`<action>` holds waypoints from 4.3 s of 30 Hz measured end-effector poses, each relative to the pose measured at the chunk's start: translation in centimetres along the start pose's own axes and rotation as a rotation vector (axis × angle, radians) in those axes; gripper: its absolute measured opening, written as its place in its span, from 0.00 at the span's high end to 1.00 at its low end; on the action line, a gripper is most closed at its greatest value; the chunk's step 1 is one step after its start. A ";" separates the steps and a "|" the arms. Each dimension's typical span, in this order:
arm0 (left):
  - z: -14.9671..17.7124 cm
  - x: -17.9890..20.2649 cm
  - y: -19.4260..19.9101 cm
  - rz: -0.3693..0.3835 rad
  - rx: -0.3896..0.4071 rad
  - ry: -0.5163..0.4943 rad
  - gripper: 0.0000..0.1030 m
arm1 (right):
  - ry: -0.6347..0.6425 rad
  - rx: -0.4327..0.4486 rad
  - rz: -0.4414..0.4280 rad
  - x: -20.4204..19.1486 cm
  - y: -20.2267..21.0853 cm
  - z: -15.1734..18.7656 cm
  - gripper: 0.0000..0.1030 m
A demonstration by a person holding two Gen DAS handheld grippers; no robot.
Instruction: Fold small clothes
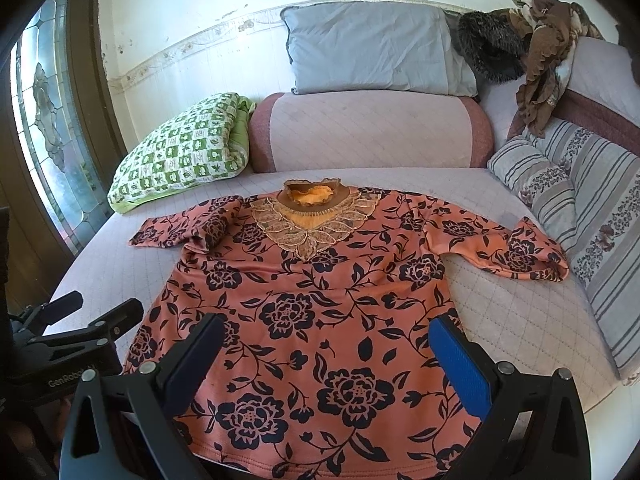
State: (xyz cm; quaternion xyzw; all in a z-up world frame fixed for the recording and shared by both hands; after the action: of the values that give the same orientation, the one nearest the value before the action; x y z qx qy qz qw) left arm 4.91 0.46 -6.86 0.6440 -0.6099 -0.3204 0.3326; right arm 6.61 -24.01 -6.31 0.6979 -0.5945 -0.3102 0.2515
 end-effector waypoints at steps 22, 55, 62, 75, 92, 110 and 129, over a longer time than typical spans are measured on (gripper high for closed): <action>0.0 -0.3 0.0 0.001 -0.005 0.006 0.00 | 0.004 -0.005 0.001 0.0 -0.1 0.1 0.00; 3.6 -7.3 -6.0 -0.100 -0.179 0.111 0.00 | -0.831 -0.105 -0.197 27.5 -4.9 6.2 0.00; 3.5 -4.5 -8.6 -0.119 -0.231 0.028 0.00 | -0.583 -0.075 0.086 32.6 -5.9 2.5 0.04; 3.1 -4.0 -12.0 -0.166 -0.282 -0.005 0.00 | 0.058 -0.291 0.483 36.2 -18.3 -5.0 0.44; 3.5 -6.3 -12.5 -0.093 -0.260 0.086 0.00 | -0.282 -0.061 -0.007 32.8 -10.2 -16.8 0.91; -0.4 -10.2 -10.3 -0.112 -0.146 0.114 0.00 | -0.108 -0.357 -0.450 2.8 -23.6 -6.7 0.14; -11.5 3.1 -27.3 0.318 -0.463 0.173 0.86 | -0.406 -0.143 -0.399 20.2 -14.5 -3.4 0.14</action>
State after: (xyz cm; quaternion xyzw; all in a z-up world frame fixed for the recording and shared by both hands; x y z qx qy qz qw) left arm 30.06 -1.28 -22.65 0.4722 -0.5831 -0.3388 0.5677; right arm 20.95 -41.59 -17.15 0.7051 -0.4603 -0.5280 0.1102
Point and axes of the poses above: each gripper's, at about its wrist camera, not at the fingertips, and y roughly against the way its jaws point, x to its right, z to its underside, the point moved 8 cm from there along -y, roughly the way its jaws point, and after that the axes turned 10 degrees about -x, right-handed, at the moved point
